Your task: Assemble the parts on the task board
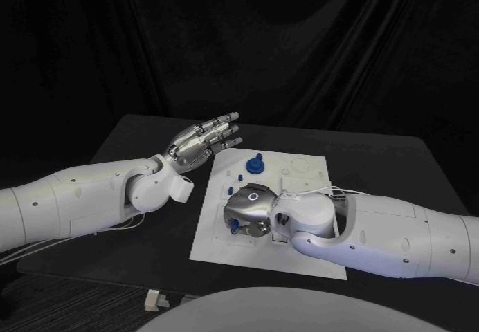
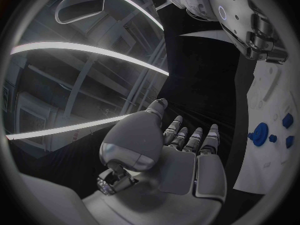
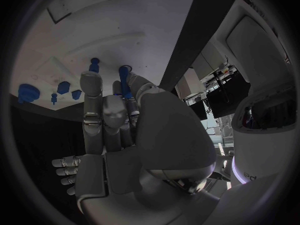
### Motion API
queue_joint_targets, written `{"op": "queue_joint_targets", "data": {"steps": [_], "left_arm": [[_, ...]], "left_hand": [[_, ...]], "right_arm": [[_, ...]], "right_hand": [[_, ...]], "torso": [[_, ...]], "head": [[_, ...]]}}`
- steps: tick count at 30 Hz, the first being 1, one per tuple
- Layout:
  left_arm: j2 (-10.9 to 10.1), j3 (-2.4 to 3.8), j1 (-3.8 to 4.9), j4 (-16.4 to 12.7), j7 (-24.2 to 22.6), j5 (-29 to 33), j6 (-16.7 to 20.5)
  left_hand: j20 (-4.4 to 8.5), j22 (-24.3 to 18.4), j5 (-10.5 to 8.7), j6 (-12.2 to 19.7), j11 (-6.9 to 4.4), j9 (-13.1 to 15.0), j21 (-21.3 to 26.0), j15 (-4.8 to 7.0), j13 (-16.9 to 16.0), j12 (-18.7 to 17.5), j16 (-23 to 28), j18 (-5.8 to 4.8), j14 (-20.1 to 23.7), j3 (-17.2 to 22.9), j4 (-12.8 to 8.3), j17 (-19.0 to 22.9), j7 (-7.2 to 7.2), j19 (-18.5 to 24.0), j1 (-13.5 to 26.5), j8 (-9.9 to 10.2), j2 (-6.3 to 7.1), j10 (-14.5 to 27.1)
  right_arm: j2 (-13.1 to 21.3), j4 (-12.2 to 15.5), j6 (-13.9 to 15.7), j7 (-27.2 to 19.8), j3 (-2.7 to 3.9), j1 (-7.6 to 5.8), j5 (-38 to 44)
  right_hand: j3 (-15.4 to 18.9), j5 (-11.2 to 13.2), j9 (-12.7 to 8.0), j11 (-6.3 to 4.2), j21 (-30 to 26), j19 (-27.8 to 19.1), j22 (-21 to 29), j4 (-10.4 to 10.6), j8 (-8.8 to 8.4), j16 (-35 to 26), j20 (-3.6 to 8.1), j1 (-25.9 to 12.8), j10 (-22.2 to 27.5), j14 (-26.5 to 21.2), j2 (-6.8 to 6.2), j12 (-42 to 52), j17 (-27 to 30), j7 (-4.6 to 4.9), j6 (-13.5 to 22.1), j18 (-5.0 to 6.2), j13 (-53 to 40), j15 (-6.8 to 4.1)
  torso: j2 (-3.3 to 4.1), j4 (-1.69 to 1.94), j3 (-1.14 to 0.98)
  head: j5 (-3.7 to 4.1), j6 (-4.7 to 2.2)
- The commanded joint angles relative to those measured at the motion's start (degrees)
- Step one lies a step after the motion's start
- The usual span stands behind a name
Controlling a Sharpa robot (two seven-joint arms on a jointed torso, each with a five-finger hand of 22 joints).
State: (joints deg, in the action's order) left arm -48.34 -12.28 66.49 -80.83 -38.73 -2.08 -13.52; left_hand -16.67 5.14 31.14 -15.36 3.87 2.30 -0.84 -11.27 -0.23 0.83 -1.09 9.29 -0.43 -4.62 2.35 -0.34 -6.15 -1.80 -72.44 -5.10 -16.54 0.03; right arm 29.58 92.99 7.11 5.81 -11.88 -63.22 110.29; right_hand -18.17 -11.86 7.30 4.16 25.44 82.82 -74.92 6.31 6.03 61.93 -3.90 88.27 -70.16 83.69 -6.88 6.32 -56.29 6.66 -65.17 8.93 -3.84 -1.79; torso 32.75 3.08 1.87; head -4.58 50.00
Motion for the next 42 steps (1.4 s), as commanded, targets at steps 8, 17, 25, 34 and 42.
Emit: {"op": "queue_joint_targets", "data": {"steps": [8,17,25,34,42], "left_arm": [[0.3,0.06,-0.12,0.1,0.1,0.4,-1.0],[0.3,0.06,-0.14,0.3,0.6,0.4,-1.1],[0.5,0.06,-0.17,0.5,0.8,0.4,-1.3],[0.6,0.06,-0.24,0.7,1.1,0.4,-1.5],[0.7,0.06,-0.32,0.8,1.4,0.4,-1.7]], "left_hand": [[-0.12,-0.1,0.21,-0.5,0.28,0.1,-0.4,-0.49,-0.1,0.3,-0.3,-0.13,0.1,0.7,-0.1,-0.1,-0.07,-0.4,0.2,-0.3,-0.2,-0.1],[-0.12,-0.1,0.19,-0.6,0.29,0.1,-0.4,-0.5,-0.1,0.2,-0.3,-0.15,0.1,0.8,-0.1,-0.1,-0.08,-0.4,0.2,-0.3,-0.19,-0.1],[-0.12,-0.1,0.15,-0.6,0.32,0.1,-0.4,-0.52,-0.1,0.3,-0.3,-0.17,0.1,1.1,-0.2,-0.1,-0.12,-0.4,0.2,-0.3,-0.19,-0.1],[-0.13,-0.1,0.13,-0.5,0.35,0.1,-0.3,-0.54,-0.1,0.3,-0.3,-0.19,0.1,1.3,-0.2,-0.1,-0.14,-0.4,0.2,-0.3,-0.19,-0.1],[-0.13,-0.1,0.12,-0.5,0.37,0.1,-0.3,-0.55,-0.1,0.2,-0.3,-0.2,0.1,1.4,-0.2,-0.1,-0.16,-0.4,0.2,-0.3,-0.19,-0.1]], "right_arm": [[0.0,0.0,0.0,0.9,0.0,0.41,0.6],[-0.2,-0.5,-0.1,0.9,0.0,1.08,0.6],[-0.5,-1.2,0.3,1.3,0.0,1.4,0.6],[-0.4,-1.6,1.5,0.9,0.0,1.67,0.6],[0.6,-1.0,4.9,0.1,0.0,1.72,0.6]], "right_hand": [[-0.2,-0.2,0.1,-1.2,-0.5,0.0,-4.1,-0.1,-0.23,-0.3,0.1,-0.1,-1.6,0.8,-0.24,0.2,0.3,0.04,0.0,-0.66,-0.1,-0.01],[-0.2,-0.2,0.1,-1.18,-0.6,-0.1,-4.1,-0.1,-0.27,-0.5,0.11,-0.2,-1.6,0.7,-0.31,0.1,0.5,0.05,0.0,-0.63,-0.1,-0.01],[-0.3,0.7,-0.5,0.02,-4.0,-1.5,-3.4,0.1,-2.28,-1.9,-0.4,-1.6,2.3,-0.5,-1.06,-2.0,1.8,0.29,3.2,-0.46,0.2,0.95],[0.8,3.5,-2.0,1.52,-7.4,-3.5,-2.7,0.7,-2.54,-3.1,-1.54,-3.8,8.3,-2.3,-2.31,-2.3,3.5,-1.77,12.2,-0.11,-0.1,2.25],[5.9,5.6,-3.3,2.06,-10.7,-4.7,-2.1,1.0,-2.36,-4.4,-2.05,-5.2,14.9,-3.5,-2.59,-1.4,5.2,-3.58,18.9,0.62,-0.2,2.09]], "torso": [[0.0,0.06,0.03],[-0.07,0.11,0.04],[-0.08,0.18,0.03],[-0.09,0.2,0.04],[-0.07,0.17,0.03]], "head": [[0.23,0.0],[0.19,0.0],[0.24,0.0],[0.22,0.0],[0.38,0.0]]}}
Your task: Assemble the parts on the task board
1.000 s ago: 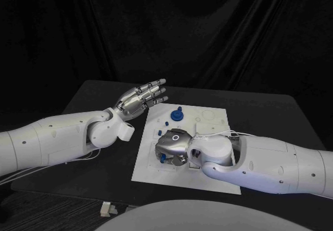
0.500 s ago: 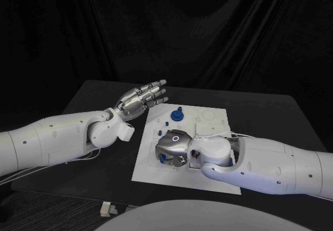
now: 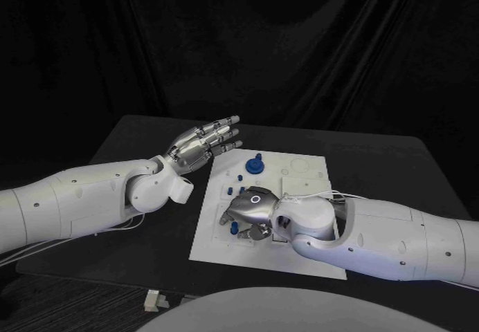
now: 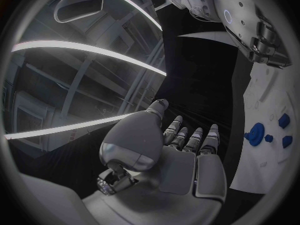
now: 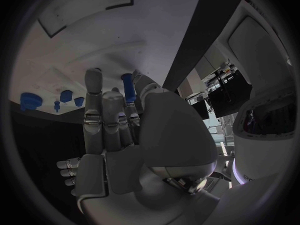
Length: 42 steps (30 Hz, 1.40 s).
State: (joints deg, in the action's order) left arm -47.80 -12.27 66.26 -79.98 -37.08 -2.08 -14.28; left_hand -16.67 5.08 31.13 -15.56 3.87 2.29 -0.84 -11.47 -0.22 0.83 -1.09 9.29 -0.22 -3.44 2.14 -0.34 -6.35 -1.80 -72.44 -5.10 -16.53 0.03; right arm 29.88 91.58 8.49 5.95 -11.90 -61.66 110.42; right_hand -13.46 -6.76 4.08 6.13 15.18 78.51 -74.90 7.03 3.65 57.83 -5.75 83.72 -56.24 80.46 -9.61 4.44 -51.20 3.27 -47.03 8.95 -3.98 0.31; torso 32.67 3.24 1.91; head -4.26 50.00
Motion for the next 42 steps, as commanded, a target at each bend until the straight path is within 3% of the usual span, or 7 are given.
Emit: {"op": "queue_joint_targets", "data": {"steps": [1,12,26,30,35,39,42], "left_arm": [[0.1,0.06,-0.1,0.0,-0.2,0.4,-0.9],[0.0,0.06,-0.17,0.1,-0.2,0.4,-0.8],[-0.5,0.06,-0.19,0.6,-1.7,0.4,-1.0],[-0.6,0.06,-0.19,0.7,-2.0,0.4,-0.8],[-0.7,0.06,-0.19,0.8,-2.1,0.4,-0.6],[-0.8,0.06,-0.2,0.8,-1.9,0.4,-0.6],[-1.0,0.06,-0.2,0.7,-1.7,0.4,-0.5]], "left_hand": [[-0.12,-0.1,0.13,-0.3,0.37,0.1,-0.3,-0.35,-0.1,0.2,-0.3,-0.2,-0.1,0.3,0.0,-0.1,0.04,-0.4,0.2,-0.3,-0.19,-0.1],[-0.12,-0.2,0.05,-0.2,0.4,0.1,-0.3,-0.32,0.0,0.1,-0.2,-0.24,-0.1,0.6,-0.1,0.0,0.02,-0.4,0.3,-0.3,-0.13,-0.1],[-0.09,-0.3,0.09,0.7,0.2,0.0,-0.3,-0.19,0.0,-0.1,-0.1,-0.32,0.0,0.7,-1.7,0.0,0.3,-0.4,1.4,-0.2,1.66,0.0],[-0.08,-0.2,0.3,1.2,0.02,-0.1,-0.3,-0.16,0.0,-0.1,-0.1,-0.31,0.0,0.8,-2.1,0.0,0.63,-0.4,1.7,0.0,1.68,0.0],[-0.09,-0.2,0.37,1.2,-0.05,-0.1,-0.3,-0.16,0.0,-0.1,-0.1,-0.3,0.0,0.9,-2.2,0.0,0.67,-0.5,1.8,0.0,1.58,0.0],[-0.1,-0.2,0.42,1.2,-0.08,-0.1,-0.3,-0.16,0.0,-0.1,-0.1,-0.29,0.0,1.1,-2.3,0.0,0.69,-0.5,1.8,-0.1,1.39,0.0],[-0.1,-0.2,0.44,1.2,-0.08,-0.1,-0.3,-0.17,0.0,-0.1,-0.1,-0.29,0.0,1.1,-2.4,0.0,0.68,-0.5,1.9,-0.1,1.31,0.0]], "right_arm": [[0.6,0.6,4.2,-0.2,0.02,0.16,0.5],[6.0,5.3,16.2,-3.5,0.03,-1.53,0.5],[19.8,16.1,20.8,-4.7,0.03,-9.39,-4.4],[23.1,16.3,18.6,-3.4,0.02,-10.41,-6.1],[25.4,14.4,10.6,0.3,0.01,-10.75,-10.8],[26.3,13.1,6.4,3.8,0.0,-10.24,-12.8],[26.7,11.8,1.8,8.0,-0.01,-9.46,-13.9]], "right_hand": [[1.5,0.6,-0.1,0.1,-0.4,-0.4,-2.1,0.4,0.0,-0.3,-0.18,-0.7,1.3,-0.3,0.12,0.6,0.2,-0.25,1.0,0.63,-0.1,0.02],[7.0,1.3,-0.9,0.92,2.1,0.4,-2.6,8.9,-0.43,1.7,0.0,3.8,9.5,0.4,-2.46,2.1,-1.4,-2.08,12.5,0.36,0.1,-0.37],[2.6,-4.9,0.5,-0.63,9.4,1.7,-3.9,4.4,2.68,5.9,0.61,11.2,0.9,1.5,2.82,10.6,-5.4,1.3,-2.3,-0.54,-0.9,-0.5],[-0.3,-2.4,1.4,-3.34,12.0,1.4,-4.1,2.8,4.32,6.5,1.53,11.5,-7.3,1.6,3.23,16.7,-5.9,2.62,-8.0,-0.43,-3.3,-2.18],[1.5,-0.6,1.8,-5.82,9.7,0.1,-3.3,6.1,3.18,4.7,2.75,2.8,-6.8,1.2,1.9,32.7,-4.0,1.47,-9.8,-0.05,-15.1,-3.71],[3.2,-3.2,2.7,-6.36,7.7,-0.2,-2.9,9.1,3.58,4.0,2.9,-6.3,-8.8,1.0,4.6,50.5,-3.2,1.7,-12.1,0.19,-31.7,-3.78],[5.0,-2.6,4.2,-6.76,14.1,1.7,-4.2,9.4,4.82,15.9,3.4,-15.1,-13.4,5.2,6.9,62.0,-17.5,1.17,-14.1,-0.63,-46.1,-4.42]], "torso": [[0.0,0.0,0.0],[0.01,0.01,-0.04],[-0.03,0.17,0.1],[-0.01,-0.05,0.04],[-0.03,-0.18,0.0],[-0.07,-0.22,0.01],[-0.11,-0.32,0.02]], "head": [[0.0,0.0],[0.39,0.0],[1.66,0.0],[2.08,0.0],[2.65,0.0],[2.92,0.0],[2.92,0.0]]}}
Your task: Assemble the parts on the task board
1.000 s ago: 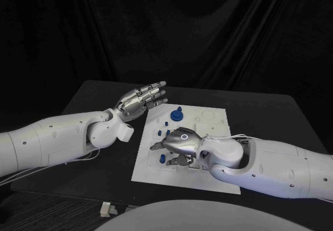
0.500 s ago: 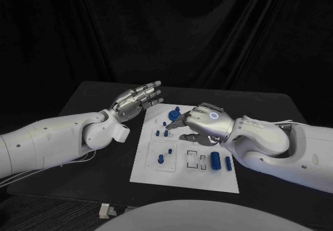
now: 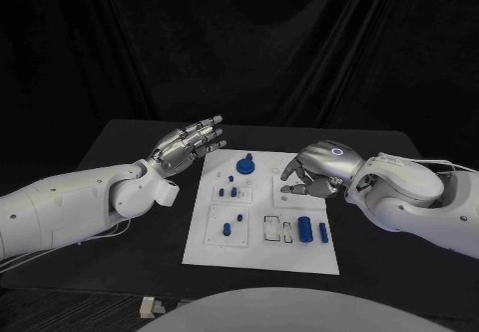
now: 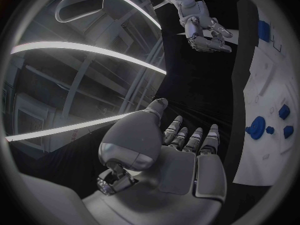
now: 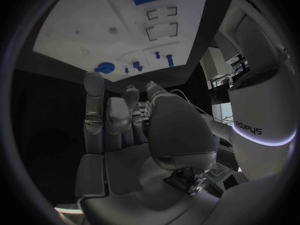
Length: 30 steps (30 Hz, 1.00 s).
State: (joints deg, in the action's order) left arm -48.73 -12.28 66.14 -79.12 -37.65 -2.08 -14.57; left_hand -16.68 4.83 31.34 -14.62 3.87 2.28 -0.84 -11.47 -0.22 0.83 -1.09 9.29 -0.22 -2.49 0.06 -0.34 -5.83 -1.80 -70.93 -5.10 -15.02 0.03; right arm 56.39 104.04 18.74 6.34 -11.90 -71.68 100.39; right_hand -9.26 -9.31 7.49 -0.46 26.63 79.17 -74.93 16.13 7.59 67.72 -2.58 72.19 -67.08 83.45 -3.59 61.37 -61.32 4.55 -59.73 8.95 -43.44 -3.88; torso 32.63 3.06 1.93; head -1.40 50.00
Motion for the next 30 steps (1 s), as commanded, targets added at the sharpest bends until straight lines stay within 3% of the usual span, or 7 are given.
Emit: {"op": "queue_joint_targets", "data": {"steps": [1,6,9,11,17,20,30], "left_arm": [[-0.1,0.06,-0.08,-0.2,-1.0,0.4,-0.2],[-0.4,0.06,-0.08,-0.2,-0.6,0.4,-0.2],[-0.5,0.05,-0.09,-0.2,-0.4,0.4,-0.2],[-0.6,0.05,-0.09,-0.3,-0.3,0.4,-0.3],[-0.6,0.05,-0.11,-0.3,-0.1,0.4,-0.4],[-0.7,0.05,-0.12,-0.3,0.1,0.4,-0.5],[-0.6,0.05,-0.16,-0.3,0.4,0.4,-0.8]], "left_hand": [[-0.1,0.1,0.22,0.2,-0.08,-0.1,-0.3,-0.17,0.0,-0.1,-0.1,-0.29,0.0,0.2,-0.3,0.0,0.17,-0.5,0.4,-0.1,-0.21,0.0],[-0.11,0.0,0.22,-0.1,-0.05,0.0,-0.3,-0.19,0.0,-0.1,-0.2,-0.29,0.0,0.4,-0.5,0.0,0.02,-0.5,0.5,-0.3,-0.35,0.0],[-0.11,0.0,0.22,-0.1,-0.04,0.0,-0.3,-0.19,0.0,-0.1,-0.2,-0.29,0.0,0.4,-0.5,0.0,0.02,-0.5,0.5,-0.3,-0.35,0.0],[-0.11,0.0,0.22,-0.1,-0.04,0.0,-0.3,-0.19,0.0,-0.1,-0.2,-0.29,0.0,0.4,-0.5,0.0,0.02,-0.5,0.5,-0.3,-0.35,0.0],[-0.11,0.0,0.21,-0.2,0.0,0.0,-0.3,-0.22,0.0,-0.1,-0.2,-0.3,0.0,0.4,-0.6,0.0,-0.06,-0.5,0.5,-0.3,-0.43,0.0],[-0.12,0.0,0.2,-0.2,0.04,0.0,-0.3,-0.25,0.0,-0.1,-0.2,-0.3,0.0,0.5,-0.7,0.0,-0.1,-0.5,0.6,-0.3,-0.5,0.0],[-0.12,-0.1,0.21,-0.2,0.08,0.0,-0.3,-0.28,0.0,-0.1,-0.2,-0.31,0.0,0.6,-0.7,0.0,-0.13,-0.5,0.7,-0.3,-0.56,0.0]], "right_arm": [[0.2,-1.1,-9.7,8.9,-0.01,0.8,-4.0],[0.2,-2.1,-11.8,12.4,-0.01,1.79,-5.2],[0.1,-2.4,-12.3,13.9,-0.01,2.26,-7.0],[0.1,-2.5,-12.9,14.6,-0.01,2.4,-8.1],[0.2,-2.2,-16.5,17.6,-0.01,2.61,-11.7],[0.3,-2.0,-18.8,19.6,-0.02,2.66,-13.5],[0.1,-1.9,-21.8,22.8,-0.02,2.84,-15.9]], "right_hand": [[0.9,-0.4,1.3,-0.22,2.3,1.2,-4.1,0.2,1.17,6.0,0.31,-4.6,-4.0,2.2,1.36,7.4,-7.3,-0.24,-1.8,-0.6,-10.2,-0.3],[0.3,-1.0,3.6,-0.85,1.9,1.2,-4.0,-0.9,1.97,7.9,0.75,-4.4,-8.9,2.3,1.57,15.8,-10.0,-0.95,-1.8,-0.49,-23.8,-0.74],[1.1,-0.3,8.0,-1.41,3.1,1.8,-4.1,-0.3,4.31,14.8,1.09,-7.0,-17.4,4.3,1.68,24.6,-18.7,-1.45,-2.4,-0.67,-38.9,-1.1],[2.5,-0.1,11.9,-1.3,10.4,3.8,-5.4,0.1,7.19,22.0,1.48,-11.8,-22.9,6.5,2.3,28.6,-28.2,-2.16,-3.1,-1.55,-46.6,-1.7],[5.4,-0.9,25.4,-2.62,25.7,6.2,-7.8,0.5,17.13,22.3,2.39,-23.3,-22.9,6.6,3.92,28.6,-28.7,-4.01,-4.7,-3.33,-46.6,-2.31],[7.3,0.3,29.8,-3.08,28.6,6.3,-8.2,0.6,19.3,22.3,2.8,-25.0,-22.9,6.6,4.64,28.6,-28.7,-4.54,-4.4,-3.62,-46.6,-2.77],[9.3,3.2,32.4,-3.22,31.7,6.4,-8.5,0.5,19.36,22.3,3.26,-26.9,-22.9,6.6,5.81,28.6,-28.7,-4.74,-4.6,-3.89,-46.6,-3.31]], "torso": [[-0.04,-0.09,-0.01],[0.04,-0.07,-0.06],[0.05,0.03,-0.08],[0.06,0.05,-0.09],[0.01,0.0,-0.04],[0.07,0.15,-0.07],[0.03,0.05,-0.04]], "head": [[0.14,0.0],[0.34,0.0],[0.41,0.0],[0.41,0.0],[0.32,0.0],[0.46,0.0],[0.53,0.0]]}}
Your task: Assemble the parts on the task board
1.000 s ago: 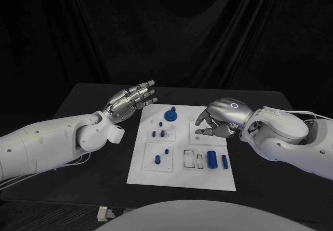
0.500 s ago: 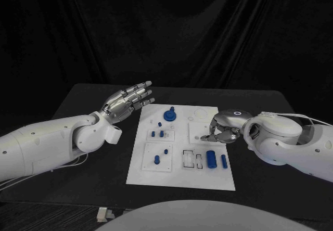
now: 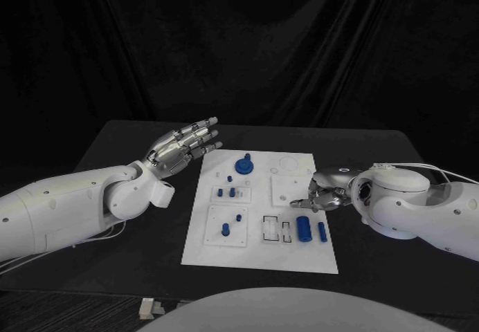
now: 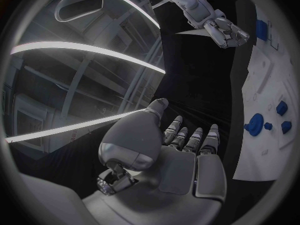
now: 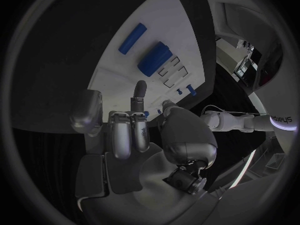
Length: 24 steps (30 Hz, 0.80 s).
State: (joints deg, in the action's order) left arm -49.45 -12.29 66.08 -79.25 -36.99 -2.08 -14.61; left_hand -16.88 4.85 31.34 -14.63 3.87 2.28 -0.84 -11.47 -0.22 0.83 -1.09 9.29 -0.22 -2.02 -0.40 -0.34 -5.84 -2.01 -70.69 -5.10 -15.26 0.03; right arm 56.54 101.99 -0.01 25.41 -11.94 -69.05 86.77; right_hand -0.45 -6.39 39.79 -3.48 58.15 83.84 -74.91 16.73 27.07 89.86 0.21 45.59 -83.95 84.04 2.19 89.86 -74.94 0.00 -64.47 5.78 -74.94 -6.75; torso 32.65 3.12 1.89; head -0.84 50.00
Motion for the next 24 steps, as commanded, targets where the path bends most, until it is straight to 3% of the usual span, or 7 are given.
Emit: {"op": "queue_joint_targets", "data": {"steps": [1,17,24], "left_arm": [[0.1,0.06,-0.09,-0.1,-0.3,0.4,-0.7],[0.1,0.06,-0.24,0.0,-0.1,0.4,-1.0],[0.0,0.06,-0.53,0.0,-0.1,0.4,-1.1]], "left_hand": [[0.09,-0.1,0.21,-0.1,0.08,0.0,-0.3,-0.28,0.0,-0.1,-0.2,-0.31,0.0,0.1,-0.2,0.0,-0.13,-0.3,0.4,-0.3,-0.32,0.0],[0.09,-0.1,0.21,-0.1,0.08,0.0,-0.3,-0.28,0.0,-0.1,-0.2,-0.31,0.0,0.1,-0.2,0.0,-0.13,-0.3,0.4,-0.3,-0.32,0.0],[0.09,0.0,0.2,-0.1,0.16,0.0,-0.3,-0.33,0.0,-0.1,-0.2,-0.33,0.0,0.2,-0.4,0.0,-0.19,-0.3,0.5,-0.3,-0.39,0.0]], "right_arm": [[-0.1,0.2,-3.2,3.8,0.01,0.25,-2.3],[-1.0,-0.6,-4.2,5.0,0.01,2.21,-2.6],[-1.6,-1.1,-3.9,4.8,0.01,2.76,-2.6]], "right_hand": [[0.5,0.3,0.1,-0.18,0.4,1.7,-8.6,-0.1,-0.2,0.1,0.49,-0.3,-6.0,6.0,0.05,0.1,-15.1,-0.16,0.2,-0.75,-15.1,-0.45],[1.6,-0.3,-1.0,0.85,0.6,1.0,-8.3,-0.8,-6.15,0.1,0.18,4.8,-6.0,6.0,-0.34,0.1,-15.1,1.0,1.0,-0.63,-15.1,0.0],[1.8,-0.7,-1.3,0.93,-0.2,0.6,-8.1,-1.4,-7.33,0.1,0.04,6.7,-6.0,6.0,-0.87,0.1,-15.1,1.11,0.9,-0.46,-15.1,0.12]], "torso": [[0.01,-0.07,0.0],[-0.04,0.02,0.04],[-0.06,0.04,0.03]], "head": [[-0.06,0.0],[-0.29,0.0],[-0.18,0.0]]}}
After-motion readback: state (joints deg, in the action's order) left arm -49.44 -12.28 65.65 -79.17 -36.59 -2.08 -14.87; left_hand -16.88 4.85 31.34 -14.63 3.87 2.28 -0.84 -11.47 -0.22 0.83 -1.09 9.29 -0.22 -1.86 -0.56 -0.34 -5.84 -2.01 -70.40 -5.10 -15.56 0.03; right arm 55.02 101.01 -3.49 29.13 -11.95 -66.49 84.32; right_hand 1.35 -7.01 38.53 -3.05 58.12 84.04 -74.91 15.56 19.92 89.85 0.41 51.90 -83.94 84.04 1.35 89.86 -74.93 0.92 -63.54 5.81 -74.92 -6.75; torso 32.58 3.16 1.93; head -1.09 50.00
